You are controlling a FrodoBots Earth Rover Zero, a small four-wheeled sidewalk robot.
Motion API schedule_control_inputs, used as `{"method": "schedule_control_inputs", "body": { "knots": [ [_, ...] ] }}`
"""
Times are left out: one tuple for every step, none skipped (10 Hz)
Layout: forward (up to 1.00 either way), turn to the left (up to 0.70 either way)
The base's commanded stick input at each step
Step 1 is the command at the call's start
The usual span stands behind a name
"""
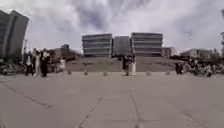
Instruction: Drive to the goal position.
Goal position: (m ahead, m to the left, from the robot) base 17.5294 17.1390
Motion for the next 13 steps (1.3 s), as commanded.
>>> {"method": "schedule_control_inputs", "body": {
  "knots": [
    [0.61, 0.0],
    [0.61, 0.0],
    [0.61, 0.0],
    [0.61, 0.0],
    [0.61, 0.0],
    [0.61, 0.0],
    [0.61, 0.0],
    [0.61, 0.0],
    [0.61, 0.0],
    [0.61, 0.0],
    [0.61, 0.0],
    [0.61, 0.0],
    [0.61, 0.0]
  ]
}}
